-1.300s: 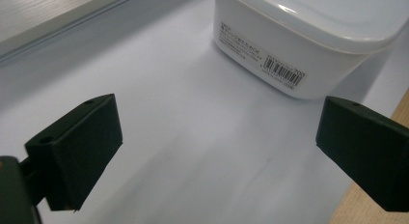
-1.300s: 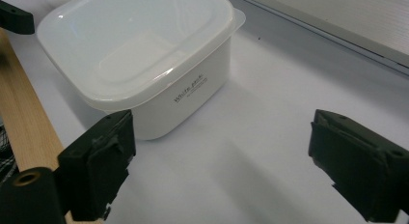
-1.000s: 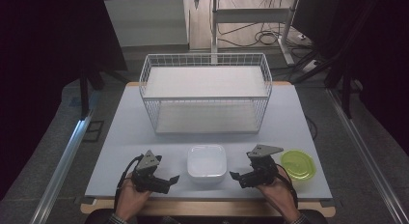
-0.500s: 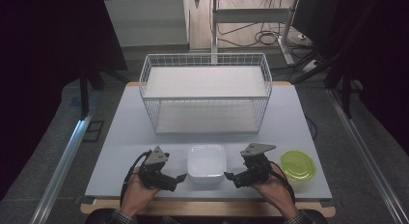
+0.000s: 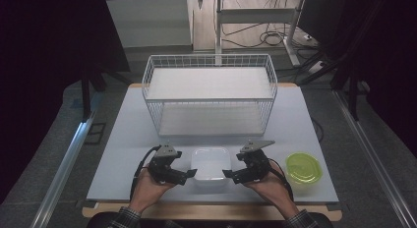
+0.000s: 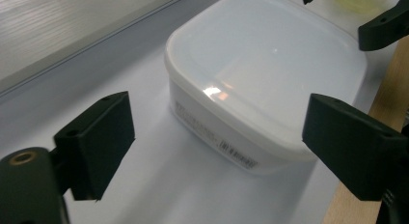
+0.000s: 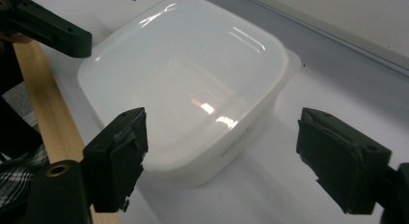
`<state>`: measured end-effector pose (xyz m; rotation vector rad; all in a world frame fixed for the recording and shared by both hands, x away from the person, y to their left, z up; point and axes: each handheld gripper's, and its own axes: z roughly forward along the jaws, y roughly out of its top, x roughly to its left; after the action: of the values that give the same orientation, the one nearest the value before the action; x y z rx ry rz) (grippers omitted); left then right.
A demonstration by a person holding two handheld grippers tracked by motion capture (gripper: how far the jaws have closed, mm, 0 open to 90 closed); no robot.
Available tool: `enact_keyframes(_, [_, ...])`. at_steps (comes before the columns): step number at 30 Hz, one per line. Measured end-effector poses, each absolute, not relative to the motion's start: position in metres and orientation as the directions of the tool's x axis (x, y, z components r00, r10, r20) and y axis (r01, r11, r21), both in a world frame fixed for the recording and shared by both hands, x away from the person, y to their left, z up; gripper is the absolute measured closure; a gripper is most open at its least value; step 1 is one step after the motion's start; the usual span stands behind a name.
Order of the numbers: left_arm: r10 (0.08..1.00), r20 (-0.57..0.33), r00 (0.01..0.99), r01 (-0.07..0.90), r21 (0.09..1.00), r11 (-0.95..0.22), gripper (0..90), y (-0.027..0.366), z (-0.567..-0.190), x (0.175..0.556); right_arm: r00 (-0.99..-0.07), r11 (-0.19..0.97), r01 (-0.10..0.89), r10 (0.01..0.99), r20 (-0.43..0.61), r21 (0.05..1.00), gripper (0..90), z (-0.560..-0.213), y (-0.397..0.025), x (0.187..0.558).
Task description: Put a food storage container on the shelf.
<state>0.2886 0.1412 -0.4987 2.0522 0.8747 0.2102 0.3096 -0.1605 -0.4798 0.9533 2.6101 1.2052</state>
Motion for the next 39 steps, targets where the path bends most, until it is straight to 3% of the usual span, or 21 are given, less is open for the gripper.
enact_keyframes(7, [0.591, -0.288, 0.753, 0.566, 0.741, -0.361, 12.7, 0.134, -0.506, 0.304, -0.765, 0.465, 0.572, 0.599, 0.236, 0.676, 21.6, -0.485, -0.151, 0.325])
enact_keyframes(10, [0.554, -0.355, 0.753, 0.595, 0.727, -0.343, 18.5, 0.133, -0.509, 0.308, -0.749, 0.447, 0.612, 0.593, 0.296, 0.652, 25.8, -0.486, -0.151, 0.329])
enact_keyframes(16, [0.563, -0.373, 0.737, 0.620, 0.706, -0.343, 23.5, 0.134, -0.506, 0.303, -0.718, 0.419, 0.663, 0.590, 0.370, 0.620, 32.5, -0.488, -0.153, 0.328])
enact_keyframes(19, [0.567, -0.407, 0.716, 0.647, 0.692, -0.321, 31.2, 0.138, -0.505, 0.299, -0.668, 0.371, 0.714, 0.615, 0.420, 0.594, 45.6, -0.486, -0.159, 0.326])
enact_keyframes(24, [0.612, -0.417, 0.673, 0.682, 0.671, -0.293, 52.0, 0.141, -0.497, 0.291, -0.601, 0.296, 0.773, 0.626, 0.498, 0.561, 64.8, -0.482, -0.170, 0.322])
enact_keyframes(30, [0.646, -0.440, 0.624, 0.703, 0.677, -0.217, 65.8, 0.147, -0.490, 0.287, -0.587, 0.258, 0.778, 0.626, 0.514, 0.573, 73.7, -0.477, -0.174, 0.319])
enact_keyframes(32, [0.656, -0.442, 0.612, 0.700, 0.689, -0.189, 76.2, 0.150, -0.489, 0.286, -0.589, 0.232, 0.765, 0.629, 0.507, 0.600, 79.8, -0.475, -0.176, 0.317])
enact_keyframes(39, [0.668, -0.457, 0.587, 0.709, 0.689, -0.152, 78.5, 0.152, -0.491, 0.287, -0.628, 0.249, 0.707, 0.651, 0.426, 0.661, 80.0, -0.473, -0.170, 0.312])
